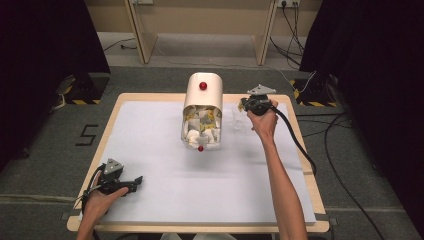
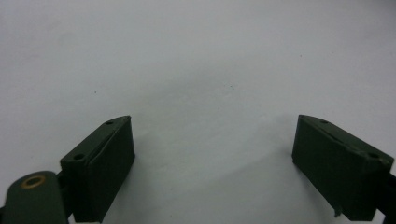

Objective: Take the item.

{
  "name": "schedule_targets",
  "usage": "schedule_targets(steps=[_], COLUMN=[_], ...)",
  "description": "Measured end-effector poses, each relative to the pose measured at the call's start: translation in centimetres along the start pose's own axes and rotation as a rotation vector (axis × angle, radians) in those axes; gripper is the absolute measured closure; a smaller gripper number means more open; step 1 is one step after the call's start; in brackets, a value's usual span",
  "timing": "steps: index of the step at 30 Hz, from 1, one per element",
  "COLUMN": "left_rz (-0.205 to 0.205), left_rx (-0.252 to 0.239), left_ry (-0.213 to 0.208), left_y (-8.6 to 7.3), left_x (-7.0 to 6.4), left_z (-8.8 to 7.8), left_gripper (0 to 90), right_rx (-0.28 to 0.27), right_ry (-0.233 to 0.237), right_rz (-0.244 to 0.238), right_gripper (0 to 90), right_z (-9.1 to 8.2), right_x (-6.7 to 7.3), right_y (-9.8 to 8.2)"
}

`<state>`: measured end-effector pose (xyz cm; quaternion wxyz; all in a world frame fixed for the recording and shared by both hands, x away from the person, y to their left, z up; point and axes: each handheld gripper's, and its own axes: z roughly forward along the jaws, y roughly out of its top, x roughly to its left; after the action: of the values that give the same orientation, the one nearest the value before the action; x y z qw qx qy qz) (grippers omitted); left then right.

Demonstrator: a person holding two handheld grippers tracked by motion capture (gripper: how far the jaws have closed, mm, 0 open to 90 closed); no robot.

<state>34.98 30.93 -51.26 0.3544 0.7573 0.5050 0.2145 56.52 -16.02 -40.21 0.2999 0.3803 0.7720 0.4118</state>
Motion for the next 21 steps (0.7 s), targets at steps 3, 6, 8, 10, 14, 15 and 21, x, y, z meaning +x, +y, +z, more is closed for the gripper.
schedule_targets(steps=[3, 6, 8, 10, 14, 15, 21], left_rz=[0.000, 0.000, 0.000, 0.000, 0.000, 0.000, 0.000], left_rx=[0.000, 0.000, 0.000, 0.000, 0.000, 0.000, 0.000], left_ry=[0.000, 0.000, 0.000, 0.000, 0.000, 0.000, 0.000], left_y=[0.0, 0.0, 0.0, 0.0, 0.0, 0.0, 0.0], left_x=[0.0, 0.0, 0.0, 0.0, 0.0, 0.0, 0.0], left_z=[0.0, 0.0, 0.0, 0.0, 0.0, 0.0, 0.0], left_gripper=[11.9, 11.9, 11.9, 11.9, 11.9, 11.9, 11.9], right_rx=[0.010, 0.016, 0.026, 0.029, 0.039, 0.039, 0.022], right_ry=[0.007, 0.011, 0.014, 0.019, 0.027, 0.027, -0.001], right_rz=[0.003, 0.005, 0.005, 0.004, 0.006, 0.006, 0.021], right_gripper=[89.2, 89.0, 88.8, 88.5, 85.7, 85.7, 61.3], right_z=[0.5, 0.8, 1.1, 1.3, 1.7, 1.7, 1.3], right_x=[0.0, 0.1, 0.1, 0.2, 0.3, 0.3, 0.3], right_y=[-0.4, -0.8, -1.1, -1.2, -1.3, -1.3, -1.2])
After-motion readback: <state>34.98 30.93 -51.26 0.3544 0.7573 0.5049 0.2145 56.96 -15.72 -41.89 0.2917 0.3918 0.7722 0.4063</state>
